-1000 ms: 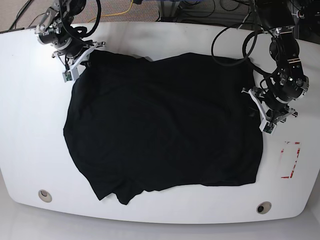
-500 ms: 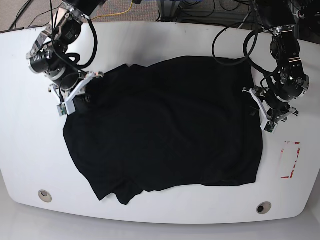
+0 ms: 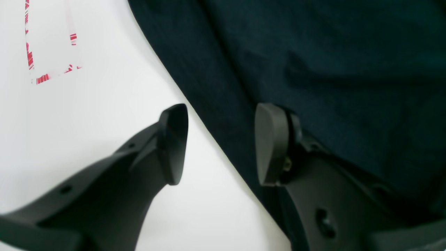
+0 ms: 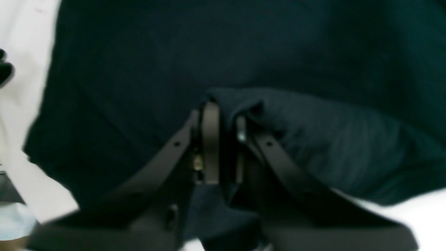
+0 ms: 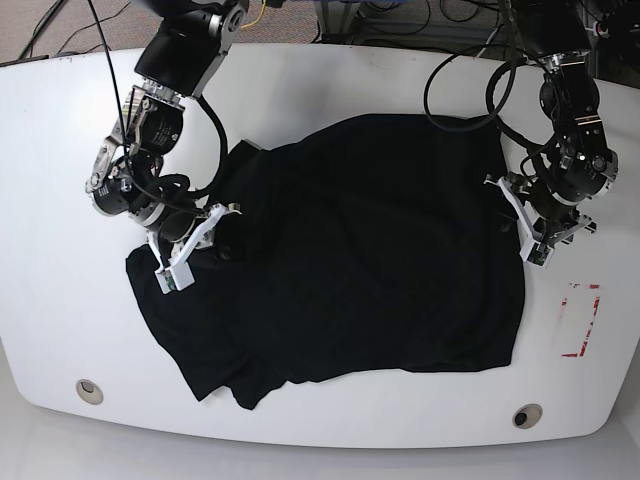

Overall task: Layout the t-shirt on the table in an organized manner, then fold the t-shirt properly
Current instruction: 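Grasp the t-shirt edge with the right gripper and pull it outward, then drag the t-shirt corner with the right gripper away from the left gripper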

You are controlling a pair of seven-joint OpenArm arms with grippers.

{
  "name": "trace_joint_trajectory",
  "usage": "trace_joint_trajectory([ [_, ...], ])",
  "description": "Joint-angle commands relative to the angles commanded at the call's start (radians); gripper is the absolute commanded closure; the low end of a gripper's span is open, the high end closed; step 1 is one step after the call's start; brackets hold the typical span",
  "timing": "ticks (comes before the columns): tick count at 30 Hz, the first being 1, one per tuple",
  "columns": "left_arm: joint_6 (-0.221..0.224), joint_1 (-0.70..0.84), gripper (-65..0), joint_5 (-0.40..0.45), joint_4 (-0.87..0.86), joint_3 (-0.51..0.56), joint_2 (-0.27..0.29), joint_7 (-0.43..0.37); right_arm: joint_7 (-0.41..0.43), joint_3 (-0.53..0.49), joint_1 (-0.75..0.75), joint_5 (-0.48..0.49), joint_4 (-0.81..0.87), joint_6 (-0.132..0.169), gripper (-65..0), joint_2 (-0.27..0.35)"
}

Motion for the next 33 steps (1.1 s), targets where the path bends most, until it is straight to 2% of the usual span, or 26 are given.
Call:
trace_joint_trajectory([
  [5, 0.0, 0.0, -28.1, 0.0, 0.0, 0.0, 0.0, 0.0, 0.0, 0.002, -0.021, -0.014, 0.029, 0.0, -46.0, 0.012],
  [7, 0.0, 0.0, -28.1, 0.0, 0.0, 0.0, 0.0, 0.0, 0.0, 0.002, -0.052, -0.009, 0.054, 0.0, -52.6, 0.037],
  [10, 0.0, 0.0, -28.1, 0.0, -0.002, 0.0, 0.0, 0.0, 0.0, 0.002, -0.1, -0.009, 0.097, 0.0, -58.5, 0.058],
  [19, 0.0, -0.002, -28.1, 0.0, -0.003, 0.0, 0.002, -0.002, 0.009, 0.015, -0.226, -0.015, 0.115, 0.0, -58.5, 0.094],
  [26, 0.0, -0.002, -28.1, 0.0, -0.006, 0.0, 0.002, -0.002, 0.084, 0.006, -0.256, -0.011, 0.034, 0.0, -48.5, 0.092],
  [33, 0.0, 0.0, -28.1, 0.0, -0.006, 0.0, 0.0, -0.002, 0.169, -0.063, -0.236, -0.009, -0.058, 0.0, -43.0, 0.092],
])
